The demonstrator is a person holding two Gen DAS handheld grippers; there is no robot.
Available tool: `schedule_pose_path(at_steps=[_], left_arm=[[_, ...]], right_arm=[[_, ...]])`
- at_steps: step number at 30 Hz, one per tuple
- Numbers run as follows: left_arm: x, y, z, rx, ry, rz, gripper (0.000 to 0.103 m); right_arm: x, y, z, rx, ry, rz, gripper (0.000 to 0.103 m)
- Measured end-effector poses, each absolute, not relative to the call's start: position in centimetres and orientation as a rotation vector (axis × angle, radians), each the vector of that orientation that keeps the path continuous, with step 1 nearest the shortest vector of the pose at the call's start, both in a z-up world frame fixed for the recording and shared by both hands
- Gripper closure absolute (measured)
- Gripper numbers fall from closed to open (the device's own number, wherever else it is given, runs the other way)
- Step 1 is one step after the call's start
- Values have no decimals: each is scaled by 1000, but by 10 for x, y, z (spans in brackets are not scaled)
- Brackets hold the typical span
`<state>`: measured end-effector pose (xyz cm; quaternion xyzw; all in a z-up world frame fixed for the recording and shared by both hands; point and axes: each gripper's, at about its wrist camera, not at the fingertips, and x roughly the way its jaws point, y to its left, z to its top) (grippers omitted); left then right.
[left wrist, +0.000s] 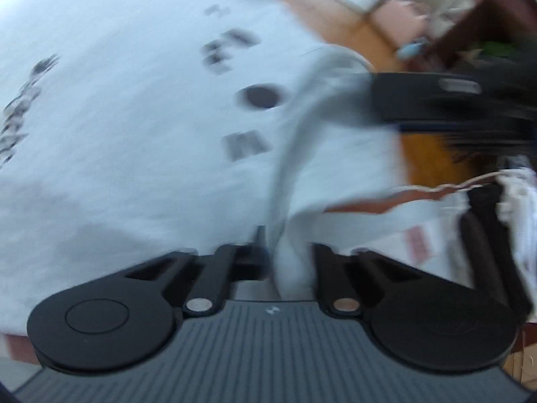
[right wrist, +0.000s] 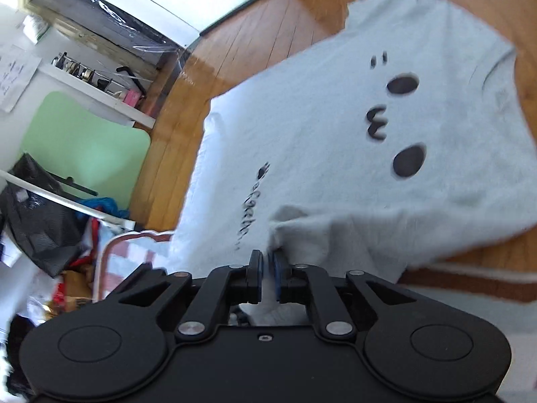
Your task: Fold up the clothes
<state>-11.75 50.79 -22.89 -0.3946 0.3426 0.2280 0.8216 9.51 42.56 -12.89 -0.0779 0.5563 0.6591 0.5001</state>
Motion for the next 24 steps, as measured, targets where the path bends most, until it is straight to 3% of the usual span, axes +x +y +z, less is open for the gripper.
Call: schedule_pose_path(at_steps=[2, 7, 10, 13, 20, 24], left_arm=[[-132, 517, -233, -853, 710, 504, 97], [-144, 526, -226, -885, 640, 480, 97], [-138, 524, -221, -861, 617, 440, 97], [-133, 525, -218, -826, 606, 413, 97], [-138, 526, -215, -804, 573, 371, 97], [-139, 520, -216, -764, 587, 359, 97]], right_arm=[[115, 413, -133, -198, 1314, 1525, 57], [195, 371, -165, -85, 1433, 1241, 56], [235, 347, -188, 112, 1570, 1097, 46], [256, 335, -201, 258, 1617, 1005, 42], [244, 376, -223, 210, 1653, 988, 38], [236, 402, -234, 155, 1581, 954, 38]])
